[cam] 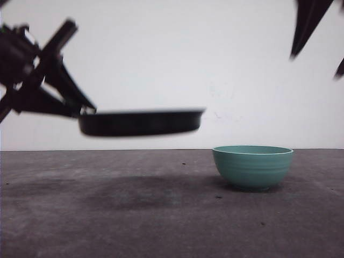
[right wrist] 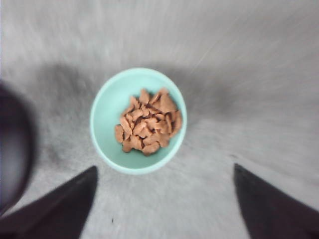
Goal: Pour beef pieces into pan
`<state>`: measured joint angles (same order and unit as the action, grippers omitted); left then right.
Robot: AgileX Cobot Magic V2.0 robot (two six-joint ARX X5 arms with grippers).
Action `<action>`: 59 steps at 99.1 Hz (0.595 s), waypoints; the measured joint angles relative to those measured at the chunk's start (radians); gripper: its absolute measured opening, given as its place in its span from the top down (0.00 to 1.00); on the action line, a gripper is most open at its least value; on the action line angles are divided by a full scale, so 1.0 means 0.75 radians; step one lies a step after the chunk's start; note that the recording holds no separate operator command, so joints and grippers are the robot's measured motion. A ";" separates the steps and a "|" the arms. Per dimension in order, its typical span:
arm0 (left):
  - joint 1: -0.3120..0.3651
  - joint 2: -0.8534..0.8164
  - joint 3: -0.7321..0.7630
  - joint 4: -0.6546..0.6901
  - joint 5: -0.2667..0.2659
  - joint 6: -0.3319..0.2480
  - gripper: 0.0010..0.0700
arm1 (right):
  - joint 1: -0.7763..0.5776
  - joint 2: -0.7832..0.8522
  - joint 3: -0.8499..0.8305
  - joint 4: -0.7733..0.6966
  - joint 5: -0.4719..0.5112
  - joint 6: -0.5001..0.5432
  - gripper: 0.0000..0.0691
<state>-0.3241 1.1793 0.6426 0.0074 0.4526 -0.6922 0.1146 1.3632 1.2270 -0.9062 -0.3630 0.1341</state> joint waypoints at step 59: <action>-0.035 -0.147 0.000 -0.169 0.008 -0.009 0.94 | 0.022 0.572 -0.003 0.346 -0.038 0.043 0.71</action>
<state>-0.3500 1.0691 0.6426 -0.1196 0.4583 -0.6987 0.1310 1.7920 1.2251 -0.6464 -0.3912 0.1661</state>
